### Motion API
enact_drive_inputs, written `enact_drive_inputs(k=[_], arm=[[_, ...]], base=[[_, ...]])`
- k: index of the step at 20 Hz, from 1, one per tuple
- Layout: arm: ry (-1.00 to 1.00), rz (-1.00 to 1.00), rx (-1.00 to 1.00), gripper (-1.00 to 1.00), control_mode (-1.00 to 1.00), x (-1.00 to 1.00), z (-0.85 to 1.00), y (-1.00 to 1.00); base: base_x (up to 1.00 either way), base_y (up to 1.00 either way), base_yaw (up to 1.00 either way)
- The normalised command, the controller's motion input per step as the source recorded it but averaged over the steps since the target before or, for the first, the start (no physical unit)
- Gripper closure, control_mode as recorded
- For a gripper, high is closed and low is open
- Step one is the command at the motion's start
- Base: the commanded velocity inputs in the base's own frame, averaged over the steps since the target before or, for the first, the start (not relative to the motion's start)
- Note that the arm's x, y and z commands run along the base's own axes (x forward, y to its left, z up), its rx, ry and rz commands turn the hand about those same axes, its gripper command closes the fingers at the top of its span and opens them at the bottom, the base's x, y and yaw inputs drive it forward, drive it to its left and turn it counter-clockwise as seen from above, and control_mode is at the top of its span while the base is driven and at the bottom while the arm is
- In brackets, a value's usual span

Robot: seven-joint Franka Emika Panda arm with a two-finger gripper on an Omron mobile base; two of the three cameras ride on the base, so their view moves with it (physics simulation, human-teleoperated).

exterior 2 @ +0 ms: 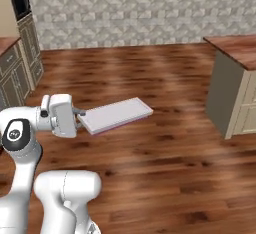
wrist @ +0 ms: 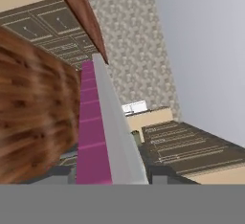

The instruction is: The ice cube tray has been filled with water. Take the tray and place it in the freezer to make ice. Close the freezer door after placing the tray.

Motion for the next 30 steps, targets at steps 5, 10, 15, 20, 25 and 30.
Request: enact_drive_inputs(k=[5,10,15,20,25,30], arm=[[0.00,0.00,0.00,1.00,1.00,0.00,0.00,0.00],[0.00,0.00,0.00,1.00,1.00,0.00,0.00,0.00],[0.00,0.00,0.00,1.00,1.00,0.00,0.00,0.00],[0.00,0.00,0.00,1.00,1.00,0.00,0.00,0.00],[0.00,0.00,0.00,1.00,1.00,0.00,0.00,0.00],[0.00,0.00,0.00,1.00,1.00,0.00,0.00,0.00]], base=[[0.56,-0.01,-0.47],[0.65,-0.01,-0.48],[0.80,-0.06,-0.46],[1.00,-0.01,-0.43],[1.00,0.00,-0.40],[1.00,0.00,-0.39]])
